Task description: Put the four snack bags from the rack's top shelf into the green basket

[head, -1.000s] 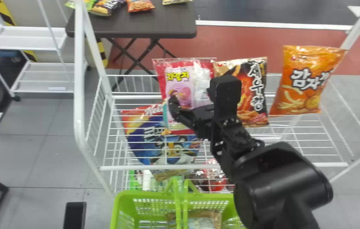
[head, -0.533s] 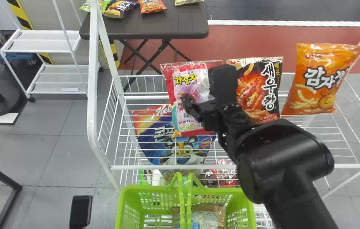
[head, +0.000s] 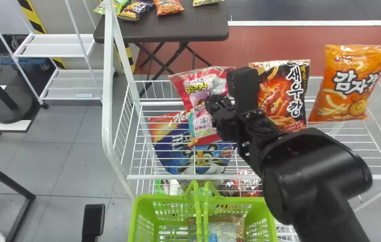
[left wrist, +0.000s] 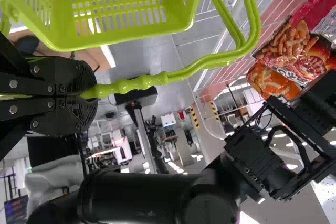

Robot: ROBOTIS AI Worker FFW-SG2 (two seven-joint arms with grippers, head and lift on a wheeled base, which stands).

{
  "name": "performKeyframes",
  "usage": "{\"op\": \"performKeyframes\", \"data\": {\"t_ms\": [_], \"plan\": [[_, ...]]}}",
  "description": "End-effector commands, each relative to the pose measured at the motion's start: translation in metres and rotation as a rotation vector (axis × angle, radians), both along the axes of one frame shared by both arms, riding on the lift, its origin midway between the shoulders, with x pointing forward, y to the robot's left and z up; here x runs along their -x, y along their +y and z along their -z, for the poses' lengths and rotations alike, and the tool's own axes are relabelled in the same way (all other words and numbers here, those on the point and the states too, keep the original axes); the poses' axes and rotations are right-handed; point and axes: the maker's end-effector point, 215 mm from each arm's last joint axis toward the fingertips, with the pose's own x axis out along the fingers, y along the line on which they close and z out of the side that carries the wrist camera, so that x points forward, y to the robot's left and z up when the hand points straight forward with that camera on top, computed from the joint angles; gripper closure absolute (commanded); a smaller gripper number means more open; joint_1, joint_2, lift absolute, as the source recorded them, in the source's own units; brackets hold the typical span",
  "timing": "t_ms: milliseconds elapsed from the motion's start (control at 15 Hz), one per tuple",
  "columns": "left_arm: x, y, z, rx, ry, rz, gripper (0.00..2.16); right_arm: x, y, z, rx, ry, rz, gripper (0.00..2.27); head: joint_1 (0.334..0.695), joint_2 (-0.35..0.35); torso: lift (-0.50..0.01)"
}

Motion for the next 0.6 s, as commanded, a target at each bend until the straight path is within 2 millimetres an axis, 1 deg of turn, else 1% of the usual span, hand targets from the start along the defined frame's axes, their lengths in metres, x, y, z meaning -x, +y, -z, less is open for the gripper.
{"op": "performKeyframes", "data": {"t_ms": [0, 133, 200, 267, 333, 400, 467, 533], "plan": [[-0.002, 0.002, 0.000, -0.003, -0.003, -0.006, 2.15, 0.023, -0.003, -0.015, -0.015, -0.001, -0.001, 2.16, 0.695, 0.068, 0.000], [-0.004, 0.002, -0.001, -0.002, -0.007, -0.010, 2.15, 0.050, -0.020, -0.022, 0.004, 0.024, -0.006, 2.16, 0.695, 0.070, 0.000], [-0.006, 0.003, -0.002, -0.003, -0.011, -0.011, 2.15, 0.068, -0.033, -0.025, 0.016, 0.051, -0.003, 2.16, 0.695, 0.063, 0.000], [-0.007, 0.003, -0.002, -0.003, -0.012, -0.013, 2.15, 0.088, -0.052, -0.023, 0.046, 0.083, 0.006, 2.16, 0.695, 0.055, 0.000], [-0.008, 0.003, -0.002, -0.004, -0.013, -0.015, 2.15, 0.104, -0.067, -0.031, 0.061, 0.098, 0.014, 2.16, 0.695, 0.042, 0.000], [-0.009, 0.002, -0.002, -0.002, -0.015, -0.016, 2.15, 0.126, -0.085, -0.030, 0.075, 0.129, 0.026, 2.16, 0.695, 0.002, 0.000], [-0.009, 0.002, -0.003, -0.001, -0.016, -0.016, 2.15, 0.145, -0.103, -0.033, 0.086, 0.137, 0.045, 2.16, 0.695, -0.021, 0.000], [-0.009, 0.001, -0.002, -0.004, -0.014, -0.017, 2.15, 0.162, -0.116, -0.034, 0.091, 0.147, 0.053, 2.16, 0.695, -0.051, 0.000]]}}
